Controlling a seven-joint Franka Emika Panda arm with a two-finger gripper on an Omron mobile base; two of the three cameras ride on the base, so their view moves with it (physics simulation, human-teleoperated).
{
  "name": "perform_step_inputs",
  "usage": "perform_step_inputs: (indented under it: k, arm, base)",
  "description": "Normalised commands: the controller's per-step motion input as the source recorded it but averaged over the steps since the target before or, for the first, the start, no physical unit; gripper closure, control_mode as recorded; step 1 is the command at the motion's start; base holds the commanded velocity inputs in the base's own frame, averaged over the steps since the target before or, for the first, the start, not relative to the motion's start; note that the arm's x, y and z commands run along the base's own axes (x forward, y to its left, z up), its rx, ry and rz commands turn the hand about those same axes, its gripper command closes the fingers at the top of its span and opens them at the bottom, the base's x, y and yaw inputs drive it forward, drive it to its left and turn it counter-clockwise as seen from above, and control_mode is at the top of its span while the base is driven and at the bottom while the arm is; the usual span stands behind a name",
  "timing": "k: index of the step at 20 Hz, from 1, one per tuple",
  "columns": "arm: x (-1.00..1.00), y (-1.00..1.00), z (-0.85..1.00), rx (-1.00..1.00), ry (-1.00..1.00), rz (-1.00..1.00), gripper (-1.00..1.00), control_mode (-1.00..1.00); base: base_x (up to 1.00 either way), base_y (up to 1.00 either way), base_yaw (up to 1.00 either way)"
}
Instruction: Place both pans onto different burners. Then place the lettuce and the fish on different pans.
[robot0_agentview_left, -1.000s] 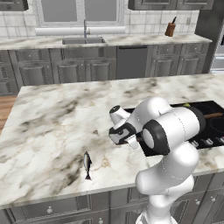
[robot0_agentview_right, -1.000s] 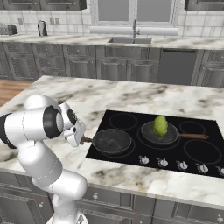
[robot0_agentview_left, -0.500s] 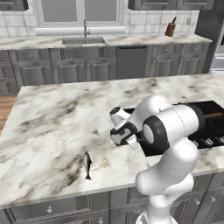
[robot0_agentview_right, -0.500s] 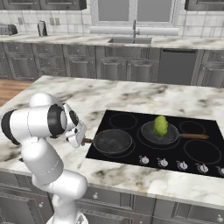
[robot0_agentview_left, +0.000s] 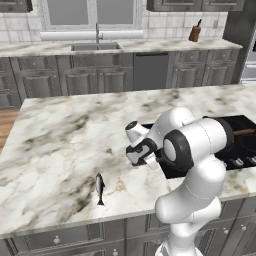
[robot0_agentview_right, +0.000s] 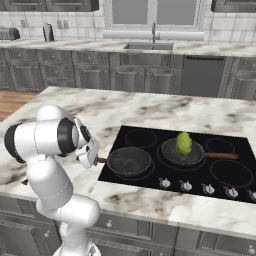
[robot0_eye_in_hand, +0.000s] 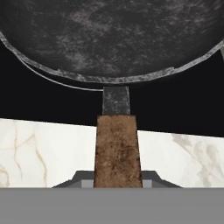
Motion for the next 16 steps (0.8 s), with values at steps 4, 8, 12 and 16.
perform_step_inputs:
  k: [4,8,12,16]
  arm:
    - [0.00,0.00,0.00,0.00,0.00,0.00,1.00,-1.00]
    - [0.00,0.00,0.00,0.00,0.00,0.00,-1.00,-1.00]
    - [0.00,0.00,0.00,0.00,0.00,0.00,-1.00,-1.00]
    - [0.00,0.00,0.07,0.00,0.00,0.00,-1.00,-1.00]
  base:
    - [0.00,0.00,0.00]
    - [0.00,0.00,0.00]
    - [0.00,0.00,0.00]
    - [0.00,0.00,0.00]
